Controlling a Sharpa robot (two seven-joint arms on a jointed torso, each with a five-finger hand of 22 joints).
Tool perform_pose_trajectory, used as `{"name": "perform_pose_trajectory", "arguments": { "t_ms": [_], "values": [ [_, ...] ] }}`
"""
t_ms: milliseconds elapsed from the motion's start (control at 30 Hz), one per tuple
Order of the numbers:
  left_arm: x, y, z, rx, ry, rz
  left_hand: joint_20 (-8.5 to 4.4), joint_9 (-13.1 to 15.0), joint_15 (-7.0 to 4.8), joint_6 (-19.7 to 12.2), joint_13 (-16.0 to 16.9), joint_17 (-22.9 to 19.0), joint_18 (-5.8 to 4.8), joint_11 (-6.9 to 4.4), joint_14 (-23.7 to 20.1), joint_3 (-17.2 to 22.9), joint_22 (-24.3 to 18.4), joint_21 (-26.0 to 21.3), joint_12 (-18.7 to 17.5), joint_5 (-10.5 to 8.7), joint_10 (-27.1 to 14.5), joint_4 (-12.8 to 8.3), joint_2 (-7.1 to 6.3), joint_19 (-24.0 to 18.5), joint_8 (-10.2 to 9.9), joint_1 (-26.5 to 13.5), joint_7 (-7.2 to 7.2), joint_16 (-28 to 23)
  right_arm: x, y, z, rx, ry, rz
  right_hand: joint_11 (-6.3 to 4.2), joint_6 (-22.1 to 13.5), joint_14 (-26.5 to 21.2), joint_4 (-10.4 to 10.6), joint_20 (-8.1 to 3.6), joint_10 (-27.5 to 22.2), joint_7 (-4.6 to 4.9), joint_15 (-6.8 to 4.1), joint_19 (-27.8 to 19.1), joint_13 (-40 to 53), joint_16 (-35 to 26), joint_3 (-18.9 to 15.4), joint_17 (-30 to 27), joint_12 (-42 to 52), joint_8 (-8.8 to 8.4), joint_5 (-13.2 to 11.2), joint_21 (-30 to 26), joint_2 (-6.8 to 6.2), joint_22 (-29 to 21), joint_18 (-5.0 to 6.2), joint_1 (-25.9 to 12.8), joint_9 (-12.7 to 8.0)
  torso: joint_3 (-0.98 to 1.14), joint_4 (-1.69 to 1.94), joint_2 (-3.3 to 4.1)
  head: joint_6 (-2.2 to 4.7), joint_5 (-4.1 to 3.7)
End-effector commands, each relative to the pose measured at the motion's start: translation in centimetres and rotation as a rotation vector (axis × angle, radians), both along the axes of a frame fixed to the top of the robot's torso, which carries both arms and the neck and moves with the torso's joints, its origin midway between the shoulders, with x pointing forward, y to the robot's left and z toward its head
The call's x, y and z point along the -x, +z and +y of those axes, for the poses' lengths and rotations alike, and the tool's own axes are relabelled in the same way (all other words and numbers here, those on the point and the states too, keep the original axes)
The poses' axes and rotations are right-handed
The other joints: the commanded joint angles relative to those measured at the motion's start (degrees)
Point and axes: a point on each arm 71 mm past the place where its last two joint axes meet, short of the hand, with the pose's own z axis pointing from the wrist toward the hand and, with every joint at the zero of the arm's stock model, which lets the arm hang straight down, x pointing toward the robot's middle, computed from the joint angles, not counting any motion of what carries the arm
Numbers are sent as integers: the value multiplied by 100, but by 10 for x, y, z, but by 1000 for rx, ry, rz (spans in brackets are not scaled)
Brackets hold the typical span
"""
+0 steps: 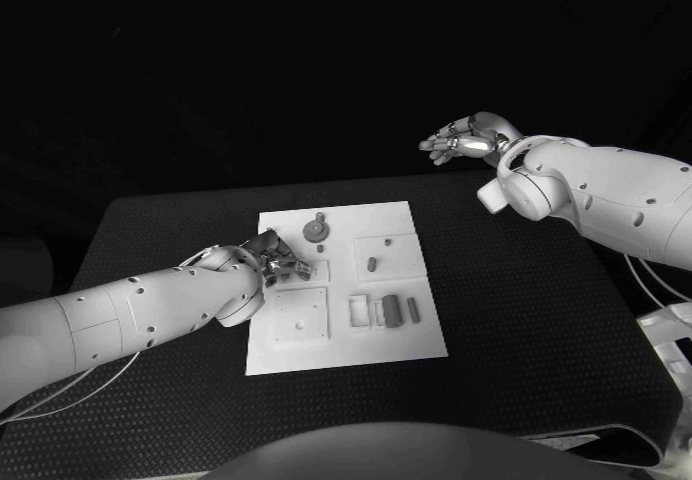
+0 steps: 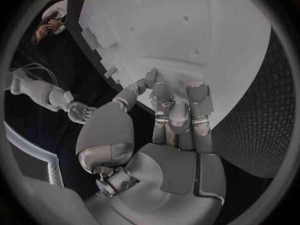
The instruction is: Assemble the parts on the task board
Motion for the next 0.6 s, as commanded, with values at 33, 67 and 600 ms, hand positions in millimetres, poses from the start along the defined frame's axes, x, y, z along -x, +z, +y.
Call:
{"name": "perform_pose_trajectory", "arguments": {
  "t_ms": [33,67,600],
  "values": [
    [2,-2,-1,29,16,-4,10,10,-41,45,-9,2,110,4,-19,242,114,20,31,-30,2,-203,561,22,32,537,10,6,0,0,2,-4,16,-2,12,-38,-32,23,0,-46,330,-2,-9,-8,-32,1,8,19,22,1,-38,7,6,-90,-64,-10,1,0,0,2,-2],
    [1,-1,-1,32,22,-15,9,10,-41,47,-9,2,111,4,-19,244,114,20,31,-32,3,-206,561,23,32,539,9,7,0,0,2,-4,16,-2,12,-38,-32,24,0,-46,330,-2,-9,-8,-32,0,8,19,23,1,-38,8,7,-90,-65,-10,2,-1,0,5,-3],
    [-3,3,5,6,60,-98,1,10,-45,63,-12,10,116,0,-15,259,116,33,37,-41,21,-236,542,36,34,562,5,21,1,0,0,-4,14,-2,12,-38,-32,30,0,-46,330,-2,-7,-12,-36,-4,12,21,24,1,-46,6,15,-90,-67,-12,1,-1,-1,2,-7]
  ]
}}
